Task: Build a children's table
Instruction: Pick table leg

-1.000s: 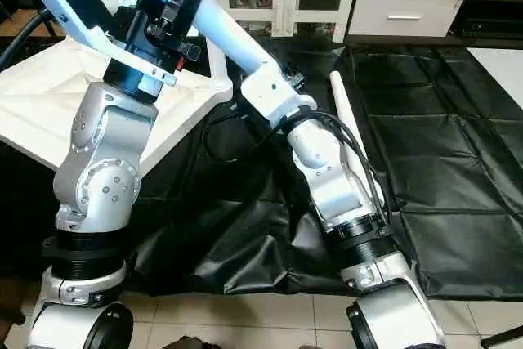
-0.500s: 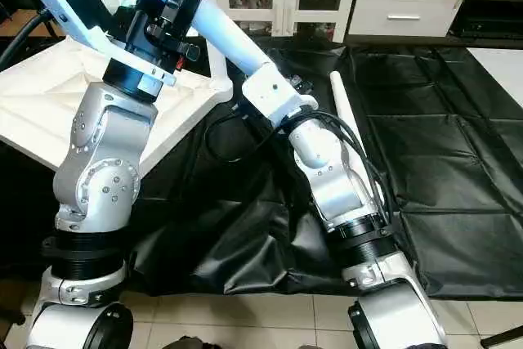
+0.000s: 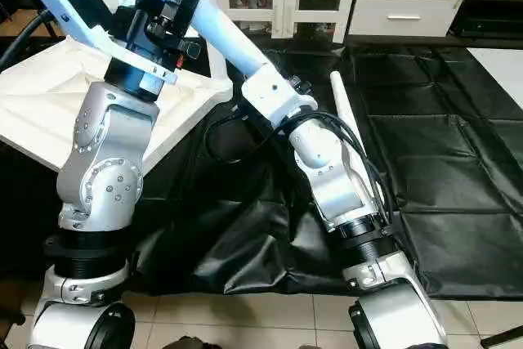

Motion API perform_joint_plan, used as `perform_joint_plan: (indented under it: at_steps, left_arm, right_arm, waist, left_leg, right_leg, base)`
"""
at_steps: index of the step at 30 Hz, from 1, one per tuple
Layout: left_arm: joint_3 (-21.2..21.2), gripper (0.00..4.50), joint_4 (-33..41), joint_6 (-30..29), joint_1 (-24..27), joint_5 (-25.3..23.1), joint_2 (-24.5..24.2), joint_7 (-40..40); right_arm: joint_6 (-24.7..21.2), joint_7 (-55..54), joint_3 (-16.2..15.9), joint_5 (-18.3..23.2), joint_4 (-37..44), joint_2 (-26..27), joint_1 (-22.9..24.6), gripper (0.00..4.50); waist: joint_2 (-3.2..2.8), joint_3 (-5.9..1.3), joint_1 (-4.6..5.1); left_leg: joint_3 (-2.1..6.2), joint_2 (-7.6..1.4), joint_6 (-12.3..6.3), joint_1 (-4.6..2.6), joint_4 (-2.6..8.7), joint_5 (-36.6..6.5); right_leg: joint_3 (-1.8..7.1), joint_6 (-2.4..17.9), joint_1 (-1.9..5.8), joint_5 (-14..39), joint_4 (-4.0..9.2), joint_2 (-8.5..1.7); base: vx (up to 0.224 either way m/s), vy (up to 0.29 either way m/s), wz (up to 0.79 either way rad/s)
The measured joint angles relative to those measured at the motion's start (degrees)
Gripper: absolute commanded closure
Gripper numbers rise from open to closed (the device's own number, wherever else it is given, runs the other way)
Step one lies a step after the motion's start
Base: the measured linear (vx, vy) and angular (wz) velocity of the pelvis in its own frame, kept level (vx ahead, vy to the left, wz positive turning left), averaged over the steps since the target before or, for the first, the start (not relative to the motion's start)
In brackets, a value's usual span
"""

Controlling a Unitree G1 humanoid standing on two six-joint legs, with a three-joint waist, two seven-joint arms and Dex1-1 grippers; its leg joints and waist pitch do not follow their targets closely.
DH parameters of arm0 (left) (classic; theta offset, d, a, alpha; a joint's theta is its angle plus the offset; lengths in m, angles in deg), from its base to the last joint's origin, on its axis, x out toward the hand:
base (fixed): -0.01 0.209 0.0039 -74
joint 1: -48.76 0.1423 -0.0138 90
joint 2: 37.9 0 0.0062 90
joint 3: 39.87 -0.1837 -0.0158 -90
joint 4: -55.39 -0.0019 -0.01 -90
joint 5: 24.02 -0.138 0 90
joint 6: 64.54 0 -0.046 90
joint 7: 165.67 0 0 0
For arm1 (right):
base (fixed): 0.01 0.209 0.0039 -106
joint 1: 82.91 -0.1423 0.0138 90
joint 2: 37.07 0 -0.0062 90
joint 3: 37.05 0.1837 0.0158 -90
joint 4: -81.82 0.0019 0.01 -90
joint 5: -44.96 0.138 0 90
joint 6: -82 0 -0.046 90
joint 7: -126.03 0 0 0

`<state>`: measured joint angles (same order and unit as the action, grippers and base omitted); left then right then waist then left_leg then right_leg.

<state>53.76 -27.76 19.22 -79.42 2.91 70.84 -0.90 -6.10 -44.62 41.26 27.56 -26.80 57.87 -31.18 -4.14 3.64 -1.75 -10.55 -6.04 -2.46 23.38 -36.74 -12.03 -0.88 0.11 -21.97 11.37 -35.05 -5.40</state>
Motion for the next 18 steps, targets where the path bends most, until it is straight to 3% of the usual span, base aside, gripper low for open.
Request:
perform_joint_plan:
  at_steps: [3,5,10,15,18]
  left_arm:
    - [1.3,2.07,0.1,0.0,-0.3,1.1,0.1,1.0]
    - [2.7,1.89,1.0,-0.2,-0.3,3.0,0.1,1.0]
    - [3.3,1.53,4.0,-2.8,0.4,7.1,-0.1,-0.1]
    - [3.8,1.12,3.6,-5.5,1.2,3.2,-0.7,6.6]
    - [9.3,0.98,0.0,-12.5,3.7,0.5,-4.7,16.1]
  right_arm:
    - [-0.6,0.1,0.4,1.4,-1.4,0.3,0.0,2.63]
    - [-1.6,0.0,2.5,2.9,-4.3,0.0,0.0,2.64]
    - [-3.9,0.9,13.9,11.6,-14.3,-4.0,-1.9,2.64]
    - [-5.9,3.5,22.8,21.2,-16.1,-5.6,-4.0,2.64]
    - [-9.1,7.4,25.2,27.3,-9.6,-5.4,-2.7,2.64]
  waist:
    - [-0.03,-0.02,-0.02]
    - [-0.04,-0.02,-0.24]
    - [-0.01,-0.01,-0.55]
    - [-0.09,-0.06,0.5]
    - [-0.29,-0.17,1.44]
  left_leg:
    - [0.0,0.0,0.0,-0.02,0.0,0.0]
    - [0.0,0.0,0.0,0.0,0.0,0.0]
    - [-0.31,0.02,-0.14,0.02,-0.02,0.1]
    - [-0.53,-0.01,-0.25,-0.11,-0.02,0.1]
    - [-0.55,-0.28,-0.21,-0.21,-0.03,0.1]
  right_leg:
    - [-0.01,0.0,0.01,0.0,-0.02,0.0]
    - [-0.02,0.0,0.02,0.0,0.0,-0.01]
    - [0.01,0.1,0.06,-0.1,0.03,-0.16]
    - [0.06,0.1,0.01,-0.1,-0.1,-0.23]
    - [0.02,0.1,0.01,-0.1,-0.18,-0.02]
  base:
    - [0.0,0.0,0.0]
    - [0.0,0.0,0.0]
    - [0.0,0.0,0.0]
    - [0.0,0.0,0.0]
    - [0.0,0.0,0.0]
